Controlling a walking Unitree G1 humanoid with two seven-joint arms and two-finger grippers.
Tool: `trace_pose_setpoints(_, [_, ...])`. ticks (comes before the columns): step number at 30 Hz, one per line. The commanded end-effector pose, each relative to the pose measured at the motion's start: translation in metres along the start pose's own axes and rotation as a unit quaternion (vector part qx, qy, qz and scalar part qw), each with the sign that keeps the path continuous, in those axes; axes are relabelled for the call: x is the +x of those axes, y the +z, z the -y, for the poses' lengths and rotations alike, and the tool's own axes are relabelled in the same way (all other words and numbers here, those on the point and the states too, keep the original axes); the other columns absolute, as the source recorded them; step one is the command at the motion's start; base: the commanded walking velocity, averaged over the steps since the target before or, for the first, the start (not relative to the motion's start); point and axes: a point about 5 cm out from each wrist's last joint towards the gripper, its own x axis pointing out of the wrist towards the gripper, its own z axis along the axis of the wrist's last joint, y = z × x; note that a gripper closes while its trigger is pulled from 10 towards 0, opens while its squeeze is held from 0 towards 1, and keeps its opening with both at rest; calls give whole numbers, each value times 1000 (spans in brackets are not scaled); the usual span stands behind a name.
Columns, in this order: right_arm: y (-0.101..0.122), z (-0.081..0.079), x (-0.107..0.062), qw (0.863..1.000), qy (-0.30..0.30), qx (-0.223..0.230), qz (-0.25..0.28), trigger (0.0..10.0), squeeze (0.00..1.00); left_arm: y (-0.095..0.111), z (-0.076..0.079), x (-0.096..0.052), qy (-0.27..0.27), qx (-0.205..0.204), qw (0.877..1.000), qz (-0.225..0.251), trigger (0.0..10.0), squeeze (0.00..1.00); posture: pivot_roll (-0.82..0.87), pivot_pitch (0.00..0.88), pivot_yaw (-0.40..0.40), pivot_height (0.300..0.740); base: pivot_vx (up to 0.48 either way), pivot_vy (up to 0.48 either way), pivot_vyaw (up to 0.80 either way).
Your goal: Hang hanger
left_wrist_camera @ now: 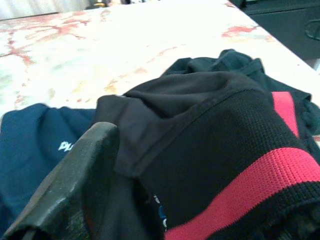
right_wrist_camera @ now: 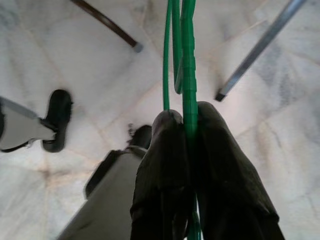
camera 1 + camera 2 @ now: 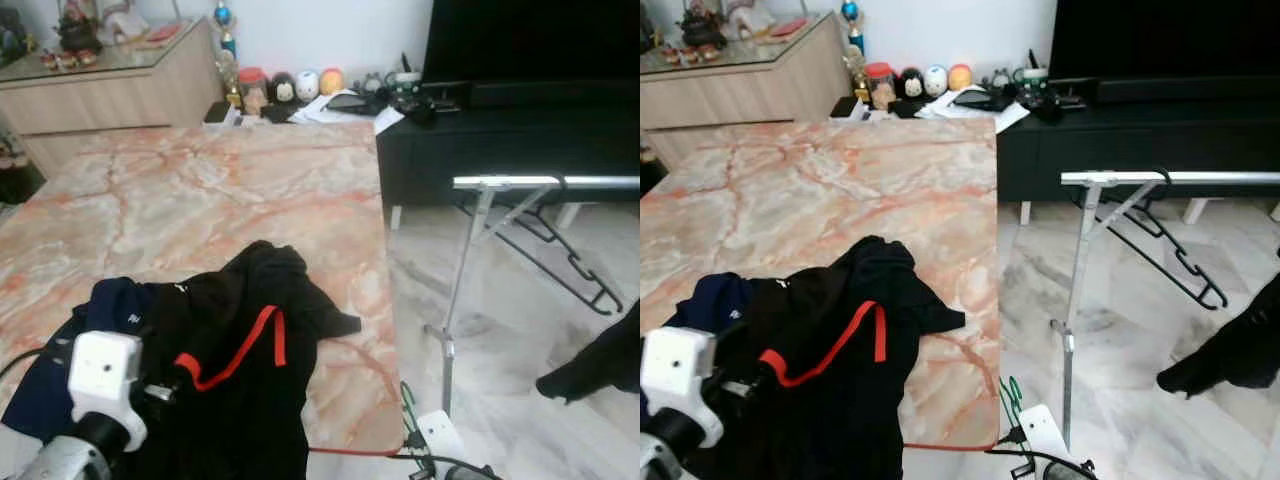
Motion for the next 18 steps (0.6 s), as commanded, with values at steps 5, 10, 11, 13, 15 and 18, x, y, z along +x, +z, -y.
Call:
trace_pose_setpoints(5, [4,-2,0,1000,4,-5,5,10000,0,-5,-2,2,35,-24,999,14,10000,0,29,0,60,740,0,0,0])
trace_pose_setpoints(10, [4,-2,0,1000,2,-4,5,10000,0,-9,15,9,-6,-28,1000,11,10000,0,27,0,60,740,0,0,0])
trace_pose_setpoints(11, [4,-2,0,1000,2,-4,5,10000,0,-12,22,9,-37,-18,999,-5,10000,0,23,0,60,740,0,0,0])
trace_pose_setpoints(13, [4,-2,0,1000,2,-4,5,10000,0,-17,29,8,-73,19,997,-26,10000,0,23,0,60,740,0,0,0])
trace_pose_setpoints(15, [4,-1,0,1000,2,-4,5,10000,0,-20,32,7,-86,36,995,-37,10000,0,23,0,60,740,0,0,0])
trace_pose_setpoints(18, [4,-1,0,1000,3,-5,5,10000,0,-22,21,13,-40,56,997,-27,10000,0,29,0,59,740,0,0,0])
